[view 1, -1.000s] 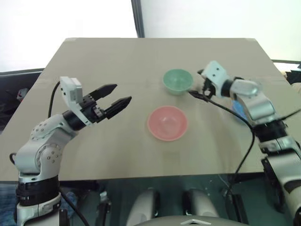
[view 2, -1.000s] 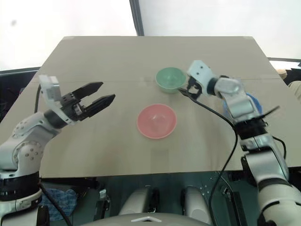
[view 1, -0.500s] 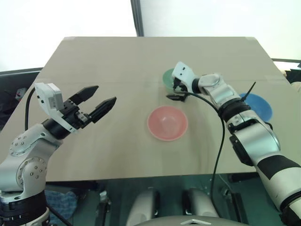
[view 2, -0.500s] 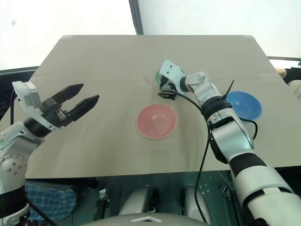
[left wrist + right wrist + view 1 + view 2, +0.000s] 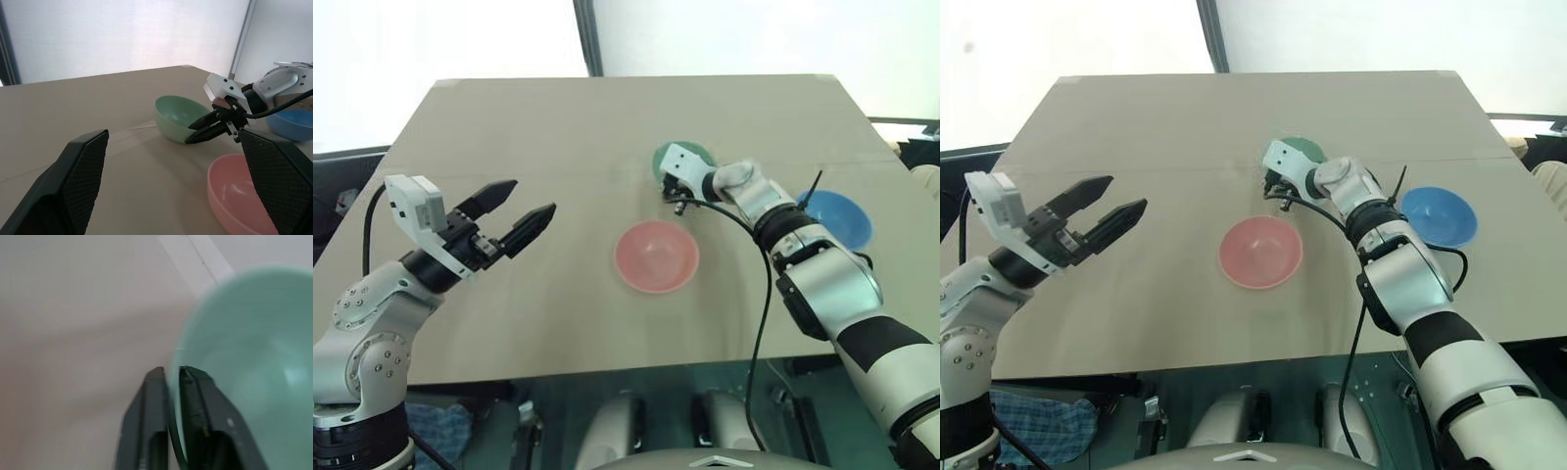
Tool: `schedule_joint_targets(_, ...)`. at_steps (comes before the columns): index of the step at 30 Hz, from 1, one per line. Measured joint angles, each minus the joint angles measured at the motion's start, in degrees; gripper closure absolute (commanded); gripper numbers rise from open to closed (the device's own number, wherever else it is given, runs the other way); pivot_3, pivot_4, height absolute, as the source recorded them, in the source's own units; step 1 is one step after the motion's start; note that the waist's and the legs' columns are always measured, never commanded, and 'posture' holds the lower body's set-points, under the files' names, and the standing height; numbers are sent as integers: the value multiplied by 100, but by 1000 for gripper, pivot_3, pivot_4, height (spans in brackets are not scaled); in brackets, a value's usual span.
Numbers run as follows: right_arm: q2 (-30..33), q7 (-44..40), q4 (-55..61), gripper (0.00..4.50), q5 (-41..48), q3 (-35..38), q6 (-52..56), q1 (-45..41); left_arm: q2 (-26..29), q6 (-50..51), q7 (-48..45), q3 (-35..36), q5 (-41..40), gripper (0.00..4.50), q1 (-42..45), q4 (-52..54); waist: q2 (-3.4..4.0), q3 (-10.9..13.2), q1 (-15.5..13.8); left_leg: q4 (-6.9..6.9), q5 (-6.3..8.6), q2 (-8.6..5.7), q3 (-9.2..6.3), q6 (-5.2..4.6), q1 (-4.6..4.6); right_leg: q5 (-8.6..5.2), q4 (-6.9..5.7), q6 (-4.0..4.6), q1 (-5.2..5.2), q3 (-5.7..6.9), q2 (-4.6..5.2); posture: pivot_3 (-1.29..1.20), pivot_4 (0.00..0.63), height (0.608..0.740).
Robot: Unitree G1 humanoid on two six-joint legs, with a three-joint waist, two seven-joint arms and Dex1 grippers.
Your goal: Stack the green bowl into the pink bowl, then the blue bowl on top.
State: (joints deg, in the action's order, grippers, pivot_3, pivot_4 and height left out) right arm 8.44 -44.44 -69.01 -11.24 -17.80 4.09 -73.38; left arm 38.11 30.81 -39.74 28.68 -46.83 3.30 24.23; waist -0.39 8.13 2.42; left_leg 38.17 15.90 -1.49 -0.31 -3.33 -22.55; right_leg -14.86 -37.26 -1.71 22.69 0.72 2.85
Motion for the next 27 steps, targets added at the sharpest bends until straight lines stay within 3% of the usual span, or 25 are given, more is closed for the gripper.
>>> schedule_joint_targets(9, 237, -323, 367, 4451, -209, -66, -562, 33, -5, -19, -7, -120, 1, 0, 54, 0, 2, 2, -6, -1, 0, -1, 0, 1, -1, 0, 1, 0, 1, 0, 1, 0, 150, 740)
schedule_joint_targets(13, 1041, -1010, 2610, 4451, -350, -268, -752, 688, -9, -62, -52, -235, 31, 0, 104, -13, -1, -1, -52, -7, 0, -2, -12, 0, -11, 0, 16, -1, 2, 6, 2, 0, 150, 740)
schedule_joint_targets(15, 1574, -1660, 4431, 4451, -211, -282, -379, 1452, -8, -140, -142, -279, 57, 0, 154, -39, -2, -2, -65, -10, 1, -2, -14, 0, -14, 1, 22, -1, 1, 7, 2, 0, 150, 740)
schedule_joint_targets(22, 2443, -2813, 7690, 4451, 306, -436, 1041, 2758, 10, -236, -513, -690, 176, 0, 589, -443, -1, -1, -101, -9, 1, 4, -14, -1, -17, 1, 17, -1, 0, 8, 4, 0, 150, 740)
schedule_joint_targets(27, 2883, -3174, 8924, 4451, 449, -702, 1497, 3224, 56, -319, -874, -1043, 378, 0, 1113, -917, -2, -2, -178, 1, 1, 3, -14, -2, -14, 3, 15, 2, -1, 10, 9, 0, 150, 740)
